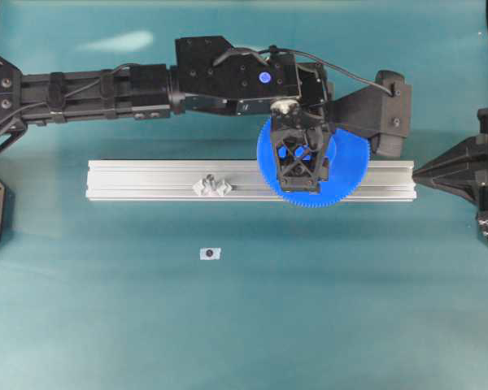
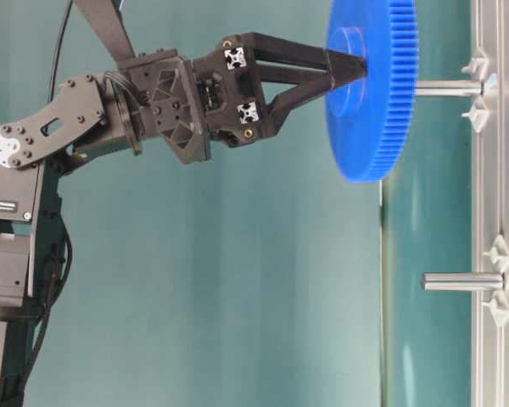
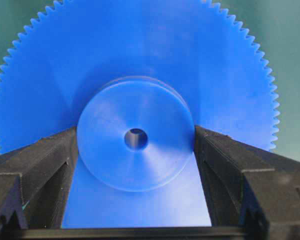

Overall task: Insert the large gear onto the shaft.
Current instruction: 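Align the gear's center hole above the right metal shaft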

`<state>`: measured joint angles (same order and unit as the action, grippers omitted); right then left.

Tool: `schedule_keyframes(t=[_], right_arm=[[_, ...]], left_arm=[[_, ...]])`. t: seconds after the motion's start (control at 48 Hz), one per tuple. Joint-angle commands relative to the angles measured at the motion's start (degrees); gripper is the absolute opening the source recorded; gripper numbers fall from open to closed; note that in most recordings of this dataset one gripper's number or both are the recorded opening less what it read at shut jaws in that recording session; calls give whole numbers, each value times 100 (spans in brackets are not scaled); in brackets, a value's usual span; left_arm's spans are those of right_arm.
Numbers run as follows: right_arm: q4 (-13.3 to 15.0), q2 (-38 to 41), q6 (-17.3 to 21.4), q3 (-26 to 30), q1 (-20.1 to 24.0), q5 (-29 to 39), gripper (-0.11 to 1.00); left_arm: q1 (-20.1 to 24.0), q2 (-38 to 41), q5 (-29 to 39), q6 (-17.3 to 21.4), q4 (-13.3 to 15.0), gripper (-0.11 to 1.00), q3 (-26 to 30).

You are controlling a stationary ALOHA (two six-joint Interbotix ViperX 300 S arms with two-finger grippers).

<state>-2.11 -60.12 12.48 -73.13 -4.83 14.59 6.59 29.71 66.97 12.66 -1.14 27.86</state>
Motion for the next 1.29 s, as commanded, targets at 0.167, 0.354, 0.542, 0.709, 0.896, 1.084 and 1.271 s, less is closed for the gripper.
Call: schedule_keyframes(t=[0.167,0.354,0.542,0.709,0.896,1.084,1.271], right_arm=[[0,-9,62,53,-9,-26,14],[9,0,62,53,-18,-18,14],[0,0,62,53,-9,-18,14],[0,-9,62,62,-18,9,14],[9,-35,62,53,-18,70,14],[0,-44,62,53,-18,70,14],[0,-44,62,53,-18,70,14]], left_arm=[[9,-123,18,9,-9,76,185],[9,-79,18,18,-9,76,114],[9,70,-18,9,-9,76,62],[9,105,-149,-62,-9,76,-202],[9,18,-272,-79,-9,76,-483],[18,-97,-237,-88,-9,76,-642],[26,-114,-246,-62,-9,76,-686]])
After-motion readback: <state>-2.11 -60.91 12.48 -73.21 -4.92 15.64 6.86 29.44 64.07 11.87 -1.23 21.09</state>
